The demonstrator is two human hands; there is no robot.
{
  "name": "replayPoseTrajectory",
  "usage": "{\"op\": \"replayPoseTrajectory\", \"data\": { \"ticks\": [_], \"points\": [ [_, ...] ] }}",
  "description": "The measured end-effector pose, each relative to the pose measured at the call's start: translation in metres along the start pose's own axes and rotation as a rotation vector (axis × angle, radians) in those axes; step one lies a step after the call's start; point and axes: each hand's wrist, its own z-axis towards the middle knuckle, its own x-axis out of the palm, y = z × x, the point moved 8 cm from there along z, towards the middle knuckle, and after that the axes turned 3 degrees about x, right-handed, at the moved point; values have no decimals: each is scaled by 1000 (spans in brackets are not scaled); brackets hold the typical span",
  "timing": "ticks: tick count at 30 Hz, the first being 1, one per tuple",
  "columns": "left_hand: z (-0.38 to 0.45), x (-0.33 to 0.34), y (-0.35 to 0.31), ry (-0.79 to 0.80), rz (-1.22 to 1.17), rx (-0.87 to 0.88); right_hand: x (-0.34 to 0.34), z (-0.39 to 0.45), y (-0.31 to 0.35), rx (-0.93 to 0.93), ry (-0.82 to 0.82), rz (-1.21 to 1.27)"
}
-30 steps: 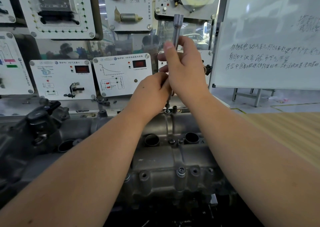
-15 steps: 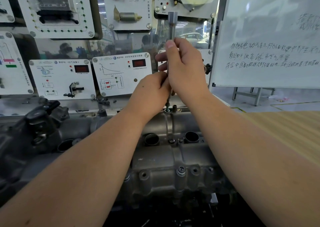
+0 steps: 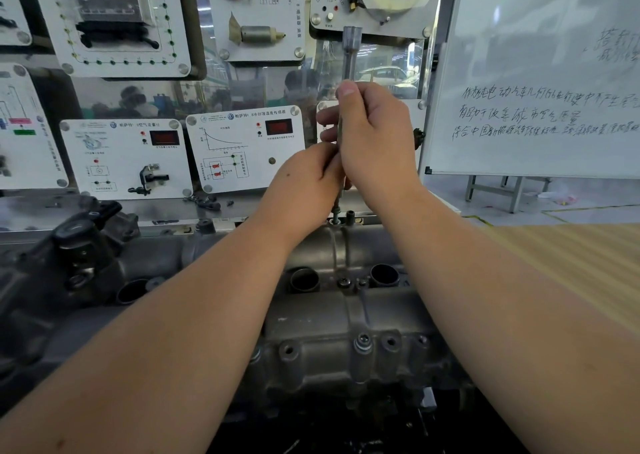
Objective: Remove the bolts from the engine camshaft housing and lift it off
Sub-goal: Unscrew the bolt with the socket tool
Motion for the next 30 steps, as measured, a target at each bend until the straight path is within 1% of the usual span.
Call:
{"op": "replayPoseTrajectory", "data": {
  "ticks": [4, 8, 10, 14, 17, 20, 23, 26, 30],
  "points": [
    [3, -2, 4, -10, 26, -8, 4, -3, -1, -4, 39, -38],
    [2, -1, 6, -30, 10, -19, -5, 1, 3, -62, -18, -51],
    [1, 1, 5, -8, 5, -13, -5, 2, 3, -54, -10, -35],
    [0, 0, 3, -17, -71, -27, -1, 1, 3, -38, 25, 20],
    [0, -4, 3, -29, -15, -23, 1, 0, 3, -44, 32, -15],
    [1, -6, 4, -24, -12, -39, 5, -4, 3, -63, 64, -66],
    [2, -4, 2, -15, 3, -23, 1, -4, 5, -87, 25, -70],
    [1, -2, 2, -17, -4, -17, -1, -2, 4, -72, 10, -67],
    [-3, 3, 1, 4, -47, -7, 2, 0, 0, -30, 47, -67]
  ]
}}
